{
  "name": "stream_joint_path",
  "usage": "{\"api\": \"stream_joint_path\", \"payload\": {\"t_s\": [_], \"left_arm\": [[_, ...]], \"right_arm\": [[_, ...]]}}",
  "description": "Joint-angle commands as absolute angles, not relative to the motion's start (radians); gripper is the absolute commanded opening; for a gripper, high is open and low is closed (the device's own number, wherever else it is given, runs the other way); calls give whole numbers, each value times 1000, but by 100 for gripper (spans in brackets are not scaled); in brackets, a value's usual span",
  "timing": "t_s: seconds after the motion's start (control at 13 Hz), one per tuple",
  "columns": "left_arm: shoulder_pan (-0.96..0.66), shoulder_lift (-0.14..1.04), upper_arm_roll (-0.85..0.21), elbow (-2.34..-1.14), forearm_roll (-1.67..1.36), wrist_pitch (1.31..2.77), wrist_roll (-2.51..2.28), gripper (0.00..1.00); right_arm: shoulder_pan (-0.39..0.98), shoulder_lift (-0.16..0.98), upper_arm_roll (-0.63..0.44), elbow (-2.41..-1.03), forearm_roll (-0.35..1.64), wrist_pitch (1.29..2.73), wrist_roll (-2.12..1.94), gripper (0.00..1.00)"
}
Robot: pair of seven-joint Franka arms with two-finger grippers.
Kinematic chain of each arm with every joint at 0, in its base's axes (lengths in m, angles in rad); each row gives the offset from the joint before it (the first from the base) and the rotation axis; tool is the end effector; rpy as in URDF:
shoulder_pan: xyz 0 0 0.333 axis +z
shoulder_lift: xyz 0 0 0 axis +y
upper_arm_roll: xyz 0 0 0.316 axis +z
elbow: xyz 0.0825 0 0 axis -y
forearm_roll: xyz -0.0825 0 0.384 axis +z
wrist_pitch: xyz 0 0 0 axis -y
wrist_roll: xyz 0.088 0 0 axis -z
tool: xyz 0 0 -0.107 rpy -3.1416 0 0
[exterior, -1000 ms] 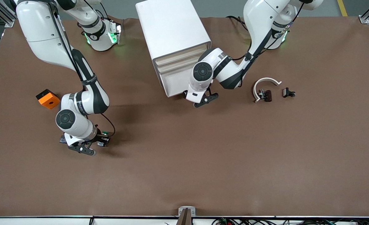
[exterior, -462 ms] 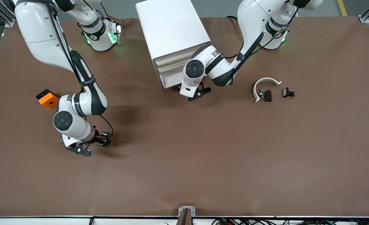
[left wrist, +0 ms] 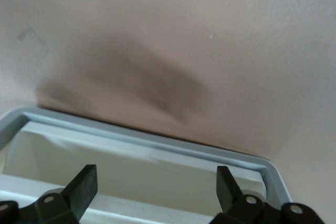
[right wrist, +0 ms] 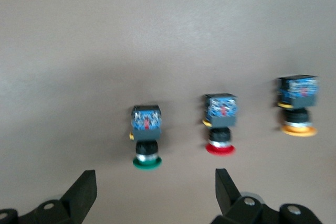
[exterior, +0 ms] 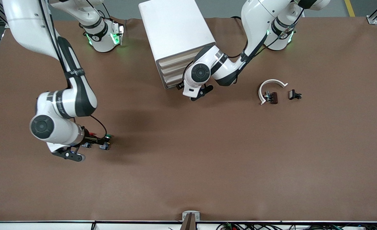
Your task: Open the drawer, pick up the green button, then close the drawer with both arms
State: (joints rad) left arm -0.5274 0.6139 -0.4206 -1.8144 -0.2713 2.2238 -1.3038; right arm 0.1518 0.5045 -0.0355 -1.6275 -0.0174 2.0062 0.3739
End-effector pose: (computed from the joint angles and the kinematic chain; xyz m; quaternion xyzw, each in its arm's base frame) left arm 0.3768 -0.5113 0.2175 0.9298 0.2834 -0.2339 0.0198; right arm 0.6632 0.0791 0.3182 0.9904 -0.1224 -0.0569 0.0311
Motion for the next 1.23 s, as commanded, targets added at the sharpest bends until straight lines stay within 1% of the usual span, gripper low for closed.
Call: {"api": "stream_joint_path", "payload": {"t_s": [0.0,0.15,0.31,0.46,0.62,0.77,0.92,1.0,1.15], "left_arm": [[-528,632,-434,-1787,-305,2174,-1319,100],[-519,634,-431,-1772,-305,2174,-1318,100],[-502,641,-414,-1720,-293,2157,-1316,100],[-488,629,-370,-1668,-263,2105,-1305,100],[-470,627,-335,-1588,-156,2027,-1305,100],[-389,609,-328,-1531,-82,1985,-1295,100],[-283,568,-333,-1520,-77,1983,-1162,100],[-241,543,-333,-1520,-81,1983,-1082,100],[-149,517,-337,-1520,-81,1980,-985,100]], "right_arm": [[86,421,-17,-1619,-17,1884,272,100],[40,381,-17,-1557,-15,1742,180,100],[-3,367,-17,-1450,-14,1573,112,100],[-35,365,-18,-1338,-15,1430,71,100],[-61,344,-18,-1264,-17,1315,42,100],[-75,287,-20,-1252,-15,1269,15,100],[-100,232,-18,-1261,-15,1256,14,100],[-103,229,-18,-1261,-15,1227,14,100],[-117,227,-18,-1256,-14,1223,25,100]]}}
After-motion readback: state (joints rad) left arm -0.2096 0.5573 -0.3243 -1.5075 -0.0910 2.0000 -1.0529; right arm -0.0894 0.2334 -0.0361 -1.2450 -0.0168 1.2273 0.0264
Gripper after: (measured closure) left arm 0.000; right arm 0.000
